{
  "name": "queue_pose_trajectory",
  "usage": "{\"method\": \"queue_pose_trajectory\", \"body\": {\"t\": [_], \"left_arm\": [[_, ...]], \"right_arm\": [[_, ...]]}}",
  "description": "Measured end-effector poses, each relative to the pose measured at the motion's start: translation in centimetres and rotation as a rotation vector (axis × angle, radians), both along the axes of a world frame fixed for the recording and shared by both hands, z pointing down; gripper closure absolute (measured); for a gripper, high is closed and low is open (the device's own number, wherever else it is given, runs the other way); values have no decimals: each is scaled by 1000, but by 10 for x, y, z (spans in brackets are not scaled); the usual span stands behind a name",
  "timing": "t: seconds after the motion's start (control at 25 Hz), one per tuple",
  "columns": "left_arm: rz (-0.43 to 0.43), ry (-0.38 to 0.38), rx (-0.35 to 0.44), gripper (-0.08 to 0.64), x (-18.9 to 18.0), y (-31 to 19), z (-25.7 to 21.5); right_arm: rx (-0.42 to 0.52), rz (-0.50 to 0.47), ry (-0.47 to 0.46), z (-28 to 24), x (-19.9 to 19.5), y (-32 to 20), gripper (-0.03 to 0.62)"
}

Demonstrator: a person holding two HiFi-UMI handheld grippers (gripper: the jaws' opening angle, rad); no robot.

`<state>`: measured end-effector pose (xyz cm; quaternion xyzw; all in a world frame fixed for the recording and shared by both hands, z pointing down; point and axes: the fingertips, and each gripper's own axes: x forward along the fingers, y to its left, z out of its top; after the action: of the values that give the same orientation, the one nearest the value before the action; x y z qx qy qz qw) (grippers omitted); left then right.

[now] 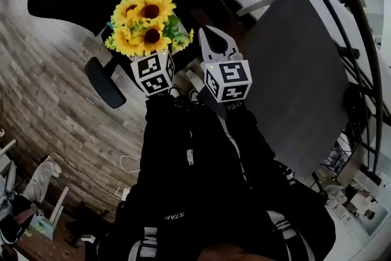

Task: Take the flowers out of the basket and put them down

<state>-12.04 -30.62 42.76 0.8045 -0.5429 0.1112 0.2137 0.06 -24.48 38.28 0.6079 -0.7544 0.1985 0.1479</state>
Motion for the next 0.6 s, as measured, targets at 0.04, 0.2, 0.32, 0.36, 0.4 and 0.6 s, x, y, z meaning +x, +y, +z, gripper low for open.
{"method": "queue_pose_trajectory", "body": {"t": [0.04, 0.2, 0.32, 0.36, 0.4, 0.6], "left_arm": [[19, 4, 6, 35, 7, 6, -19], [78, 35, 5, 35, 30, 43, -80], [123, 54, 7, 35, 43, 66, -112], [144, 51, 13, 35, 48, 74, -122], [165, 46, 20, 35, 54, 81, -132], [266, 30, 43, 35, 88, 126, -169]], "right_arm": [[11, 25, -5, -19, 7, 7, 578], [45, 113, -13, -80, 26, 41, 578], [62, 149, -10, -112, 35, 63, 578], [69, 159, -7, -121, 39, 70, 578], [78, 171, -4, -131, 44, 79, 578], [116, 262, 5, -172, 85, 130, 578]]}}
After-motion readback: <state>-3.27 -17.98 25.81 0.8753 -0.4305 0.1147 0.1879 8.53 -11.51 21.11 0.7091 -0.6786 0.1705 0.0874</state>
